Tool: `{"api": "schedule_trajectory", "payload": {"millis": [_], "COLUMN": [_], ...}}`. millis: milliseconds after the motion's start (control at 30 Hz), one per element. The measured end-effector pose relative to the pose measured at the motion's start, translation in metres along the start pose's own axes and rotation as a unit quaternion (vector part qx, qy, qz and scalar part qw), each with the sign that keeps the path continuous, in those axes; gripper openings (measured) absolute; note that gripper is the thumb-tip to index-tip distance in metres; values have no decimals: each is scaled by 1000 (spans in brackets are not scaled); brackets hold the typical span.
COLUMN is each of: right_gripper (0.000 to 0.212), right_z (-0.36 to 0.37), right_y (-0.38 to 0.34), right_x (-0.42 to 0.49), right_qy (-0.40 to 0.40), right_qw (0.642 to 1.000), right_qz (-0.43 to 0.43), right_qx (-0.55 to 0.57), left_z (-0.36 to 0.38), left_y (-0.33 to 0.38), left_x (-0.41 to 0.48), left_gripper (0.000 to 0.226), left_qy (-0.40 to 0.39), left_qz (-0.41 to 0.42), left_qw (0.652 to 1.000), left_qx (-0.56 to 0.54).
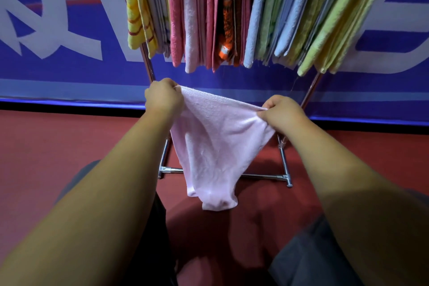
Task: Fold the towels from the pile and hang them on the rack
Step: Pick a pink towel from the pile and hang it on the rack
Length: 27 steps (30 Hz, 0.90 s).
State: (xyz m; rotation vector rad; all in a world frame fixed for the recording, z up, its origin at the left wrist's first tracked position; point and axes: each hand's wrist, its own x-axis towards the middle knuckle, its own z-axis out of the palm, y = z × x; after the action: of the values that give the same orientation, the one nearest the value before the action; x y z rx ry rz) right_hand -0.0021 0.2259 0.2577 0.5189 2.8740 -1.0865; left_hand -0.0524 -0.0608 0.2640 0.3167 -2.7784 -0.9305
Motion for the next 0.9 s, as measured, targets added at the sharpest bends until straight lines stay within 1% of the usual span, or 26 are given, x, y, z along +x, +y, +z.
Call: {"api": "schedule_trajectory", "payload": {"millis": [67, 133, 167, 233, 300, 367, 433, 467, 533, 567, 633, 700, 767, 833, 900], "right_gripper": [6, 16, 20, 18, 13, 19, 26, 27, 24, 22, 19, 20, 22, 23, 19], "right_z": [-3, -6, -6, -6, -4, -2, -1, -1, -1, -1, 2, 8, 15, 21, 24], "right_y": [3, 3, 3, 1, -2, -6, -11, -15, -21, -24, -31, -36, -38, -37, -34], "right_x": [4, 6, 6, 6, 5, 4, 2, 0, -2, -4, -9, -15, -20, -21, -20], "right_qy": [35, 71, 89, 111, 113, 97, 68, 52, 4, -23, -73, -112, -153, -176, -186], "right_qw": [995, 984, 977, 962, 951, 937, 916, 908, 891, 881, 867, 878, 897, 914, 922], "right_qz": [24, 33, 34, 34, 28, 15, 10, 9, 11, 11, -5, -27, -51, -70, -73], "right_qx": [86, 160, 193, 249, 286, 334, 394, 417, 454, 473, 493, 465, 412, 360, 331], "left_z": [-5, -8, -10, -13, -15, -16, -16, -15, -8, -4, -2, -5, -8, -6, -2], "left_y": [0, -1, -1, 1, 5, 9, 11, 11, 10, 10, 12, 18, 26, 31, 33], "left_x": [-2, -3, -4, -5, -10, -14, -16, -16, -13, -14, -17, -22, -26, -24, -23], "left_gripper": [29, 27, 26, 27, 32, 34, 26, 22, 22, 26, 29, 26, 21, 16, 21], "left_qy": [15, 11, 0, -40, -97, -137, -156, -173, -209, -211, -173, -171, -193, -196, -180], "left_qz": [-13, -7, 4, 11, 1, -7, -8, -11, -20, -23, 4, 36, 29, -15, -65], "left_qw": [998, 995, 995, 993, 981, 969, 965, 967, 975, 977, 981, 976, 959, 939, 916], "left_qx": [56, 99, 101, 115, 167, 206, 208, 185, 70, 0, -84, -133, -204, -282, -352]}}
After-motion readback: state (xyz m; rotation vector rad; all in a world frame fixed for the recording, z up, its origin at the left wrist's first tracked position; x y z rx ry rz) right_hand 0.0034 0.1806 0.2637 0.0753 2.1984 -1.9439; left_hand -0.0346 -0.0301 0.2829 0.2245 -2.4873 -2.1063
